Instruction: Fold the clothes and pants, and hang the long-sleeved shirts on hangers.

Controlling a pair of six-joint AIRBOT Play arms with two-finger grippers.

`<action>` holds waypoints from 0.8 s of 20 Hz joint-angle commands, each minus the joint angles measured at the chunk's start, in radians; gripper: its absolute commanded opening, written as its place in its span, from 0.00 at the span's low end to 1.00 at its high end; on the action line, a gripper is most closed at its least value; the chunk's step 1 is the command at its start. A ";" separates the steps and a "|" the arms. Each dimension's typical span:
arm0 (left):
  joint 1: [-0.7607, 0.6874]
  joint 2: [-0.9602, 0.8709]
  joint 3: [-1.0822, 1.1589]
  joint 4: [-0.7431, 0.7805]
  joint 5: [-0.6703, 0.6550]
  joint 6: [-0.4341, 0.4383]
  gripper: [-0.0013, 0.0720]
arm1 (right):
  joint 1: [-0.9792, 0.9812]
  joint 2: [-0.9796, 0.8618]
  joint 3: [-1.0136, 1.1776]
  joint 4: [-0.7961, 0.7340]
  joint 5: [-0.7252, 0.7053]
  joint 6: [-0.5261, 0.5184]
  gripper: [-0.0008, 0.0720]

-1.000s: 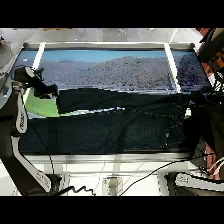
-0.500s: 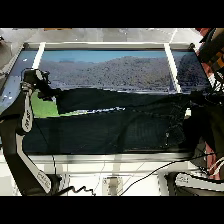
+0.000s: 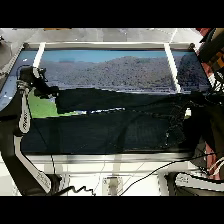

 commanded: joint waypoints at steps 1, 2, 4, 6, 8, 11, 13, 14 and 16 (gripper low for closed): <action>-0.001 -0.003 -0.001 -0.003 -0.007 0.000 0.66 | -0.001 0.001 0.000 0.000 0.003 0.000 0.06; -0.001 -0.010 -0.001 -0.003 -0.010 -0.001 0.64 | -0.001 0.001 0.000 0.001 0.003 0.000 0.06; -0.001 -0.024 -0.001 -0.002 -0.010 -0.003 0.31 | -0.001 0.001 0.000 0.001 0.003 0.000 0.06; 0.001 -0.030 -0.001 -0.003 0.001 -0.003 0.30 | -0.001 0.001 0.000 0.000 0.003 0.000 0.06; -0.003 -0.034 -0.001 -0.003 0.002 -0.003 0.30 | -0.001 0.001 0.000 0.000 0.002 0.000 0.06; -0.018 -0.053 -0.001 -0.008 0.002 -0.003 0.30 | -0.001 0.001 0.000 0.001 0.002 0.000 0.06; -0.029 -0.069 -0.001 -0.039 0.003 -0.003 0.28 | -0.001 0.001 0.000 0.001 0.004 0.000 0.06; -0.034 -0.074 -0.001 -0.061 0.006 -0.003 0.09 | -0.001 0.001 0.000 0.001 0.005 0.000 0.06; -0.041 -0.072 0.000 -0.079 0.041 0.001 0.05 | -0.001 0.001 0.000 0.001 0.006 0.000 0.06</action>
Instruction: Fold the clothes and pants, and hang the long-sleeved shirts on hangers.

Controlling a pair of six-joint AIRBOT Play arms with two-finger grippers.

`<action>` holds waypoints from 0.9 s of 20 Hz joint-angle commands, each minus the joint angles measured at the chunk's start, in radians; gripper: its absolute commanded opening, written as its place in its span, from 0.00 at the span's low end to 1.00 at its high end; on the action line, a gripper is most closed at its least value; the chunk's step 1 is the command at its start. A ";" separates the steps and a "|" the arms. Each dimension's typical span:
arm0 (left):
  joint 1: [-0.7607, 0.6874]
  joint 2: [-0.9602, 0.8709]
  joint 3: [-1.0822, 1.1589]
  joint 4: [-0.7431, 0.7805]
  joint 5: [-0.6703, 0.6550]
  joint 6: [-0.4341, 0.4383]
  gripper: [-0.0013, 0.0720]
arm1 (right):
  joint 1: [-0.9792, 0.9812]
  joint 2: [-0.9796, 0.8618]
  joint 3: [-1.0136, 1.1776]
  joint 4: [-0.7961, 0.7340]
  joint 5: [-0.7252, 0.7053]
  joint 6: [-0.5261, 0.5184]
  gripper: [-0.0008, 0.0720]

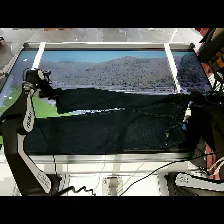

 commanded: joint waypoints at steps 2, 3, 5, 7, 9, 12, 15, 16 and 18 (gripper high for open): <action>-0.011 0.010 0.003 -0.036 0.070 0.003 0.05 | -0.001 0.001 0.000 0.000 0.002 0.000 0.06; -0.011 0.025 0.013 -0.030 0.083 0.003 0.04 | -0.001 0.001 0.000 0.000 0.000 0.000 0.06; -0.010 0.071 0.052 0.013 0.117 0.003 0.04 | -0.001 0.001 0.001 0.004 -0.002 0.001 0.06; -0.010 0.138 0.082 0.055 0.167 0.003 0.04 | -0.001 0.002 0.001 0.021 -0.005 0.002 0.06; -0.010 0.219 0.086 0.075 0.240 0.003 0.04 | -0.001 0.002 0.002 0.023 -0.008 0.003 0.06; -0.010 0.318 0.086 0.076 0.336 0.003 0.04 | -0.001 0.002 0.002 0.022 -0.008 0.002 0.06; -0.008 0.381 0.086 0.153 0.352 0.003 0.04 | -0.001 0.002 0.002 0.023 -0.009 0.003 0.06; -0.006 0.393 0.085 0.200 0.350 -0.008 0.04 | 0.000 0.002 0.002 0.027 -0.008 0.005 0.06; 0.004 0.407 0.085 0.261 0.332 -0.050 0.04 | 0.000 0.002 0.002 0.049 -0.005 0.007 0.06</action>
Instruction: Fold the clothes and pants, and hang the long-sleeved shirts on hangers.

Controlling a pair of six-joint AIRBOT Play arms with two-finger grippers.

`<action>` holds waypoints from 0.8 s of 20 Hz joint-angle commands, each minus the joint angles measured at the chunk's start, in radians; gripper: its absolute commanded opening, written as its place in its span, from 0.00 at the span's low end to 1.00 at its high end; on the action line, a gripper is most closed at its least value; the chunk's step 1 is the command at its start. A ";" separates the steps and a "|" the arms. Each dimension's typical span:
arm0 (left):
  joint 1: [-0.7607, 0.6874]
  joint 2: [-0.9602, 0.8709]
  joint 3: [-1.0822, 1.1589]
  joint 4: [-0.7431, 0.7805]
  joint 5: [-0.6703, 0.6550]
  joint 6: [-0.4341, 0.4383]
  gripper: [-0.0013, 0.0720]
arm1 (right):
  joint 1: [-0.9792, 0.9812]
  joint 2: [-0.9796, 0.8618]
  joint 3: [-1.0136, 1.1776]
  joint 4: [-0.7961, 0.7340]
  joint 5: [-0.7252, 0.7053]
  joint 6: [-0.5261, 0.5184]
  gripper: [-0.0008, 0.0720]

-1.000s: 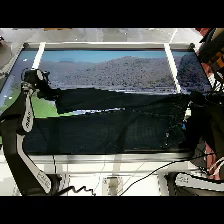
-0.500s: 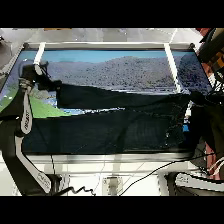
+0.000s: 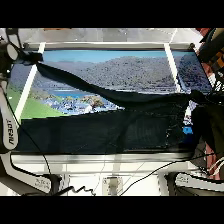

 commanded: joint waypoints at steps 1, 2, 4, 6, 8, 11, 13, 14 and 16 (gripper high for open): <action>0.018 0.037 -0.001 0.103 -0.024 -0.059 0.04 | 0.001 0.000 0.001 0.025 0.002 0.003 0.06; 0.028 0.035 -0.016 0.105 -0.045 -0.061 0.04 | 0.001 -0.001 0.001 0.029 0.002 0.003 0.06; 0.049 0.036 -0.097 0.121 -0.086 -0.080 0.04 | 0.001 -0.001 0.001 0.040 0.003 0.003 0.06; 0.066 0.048 -0.237 0.154 -0.108 -0.111 0.04 | 0.001 -0.001 0.001 0.039 0.005 0.003 0.06; 0.079 0.082 -0.395 0.224 -0.074 -0.174 0.04 | 0.001 -0.001 0.001 0.039 0.006 0.003 0.06; 0.108 0.153 -0.562 0.262 -0.006 -0.269 0.04 | 0.001 -0.001 0.001 0.039 0.007 0.003 0.06; 0.114 0.200 -0.591 0.262 0.034 -0.270 0.04 | 0.001 -0.001 0.001 0.039 0.006 0.003 0.06; 0.114 0.225 -0.591 0.262 0.066 -0.270 0.04 | 0.001 -0.001 0.001 0.039 0.005 0.003 0.06; 0.113 0.303 -0.590 0.261 0.150 -0.270 0.04 | 0.001 0.001 0.001 0.039 0.003 0.002 0.06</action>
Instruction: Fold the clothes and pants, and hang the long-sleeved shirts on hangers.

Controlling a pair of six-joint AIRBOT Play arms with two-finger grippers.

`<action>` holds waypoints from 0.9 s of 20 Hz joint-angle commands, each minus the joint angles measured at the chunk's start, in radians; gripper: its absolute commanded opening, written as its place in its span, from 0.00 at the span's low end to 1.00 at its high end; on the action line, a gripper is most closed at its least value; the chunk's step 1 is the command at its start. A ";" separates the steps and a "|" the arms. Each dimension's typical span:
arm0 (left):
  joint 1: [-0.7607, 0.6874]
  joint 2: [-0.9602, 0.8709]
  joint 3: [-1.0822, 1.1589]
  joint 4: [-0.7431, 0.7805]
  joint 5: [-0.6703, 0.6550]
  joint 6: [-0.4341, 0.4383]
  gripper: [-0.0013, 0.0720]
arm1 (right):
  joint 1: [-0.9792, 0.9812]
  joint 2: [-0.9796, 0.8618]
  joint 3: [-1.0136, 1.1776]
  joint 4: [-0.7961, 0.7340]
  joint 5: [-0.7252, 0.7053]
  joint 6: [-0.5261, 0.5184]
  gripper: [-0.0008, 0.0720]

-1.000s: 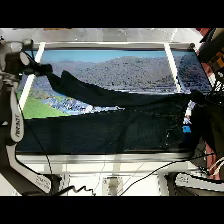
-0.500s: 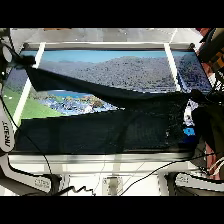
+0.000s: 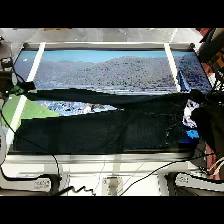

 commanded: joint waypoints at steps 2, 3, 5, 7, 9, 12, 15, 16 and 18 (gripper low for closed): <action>0.005 0.168 -0.035 0.017 0.135 -0.022 0.04 | 0.001 0.014 0.001 -0.001 -0.003 -0.001 0.06; 0.010 0.217 -0.035 0.021 0.134 -0.006 0.04 | 0.001 0.026 0.002 -0.003 -0.005 -0.004 0.06; 0.013 0.314 -0.035 0.021 0.120 0.058 0.04 | 0.000 0.054 0.001 -0.016 -0.004 -0.009 0.06; 0.015 0.409 -0.035 0.021 0.081 0.087 0.04 | 0.000 0.085 0.001 -0.060 -0.002 -0.009 0.06; 0.017 0.486 -0.035 0.021 -0.032 0.095 0.04 | 0.000 0.115 0.001 -0.085 0.011 -0.009 0.06; 0.027 0.519 -0.041 0.020 -0.259 0.128 0.04 | 0.000 0.132 0.001 -0.085 0.024 -0.009 0.06; 0.029 0.442 -0.106 0.016 -0.266 0.129 0.04 | 0.001 0.124 0.000 -0.084 0.019 -0.009 0.06; 0.029 0.392 -0.125 -0.001 -0.240 0.129 0.04 | 0.001 0.121 0.000 -0.083 0.017 -0.008 0.06; 0.029 0.248 -0.135 -0.029 -0.152 0.129 0.04 | 0.001 0.105 0.000 -0.083 0.006 -0.008 0.06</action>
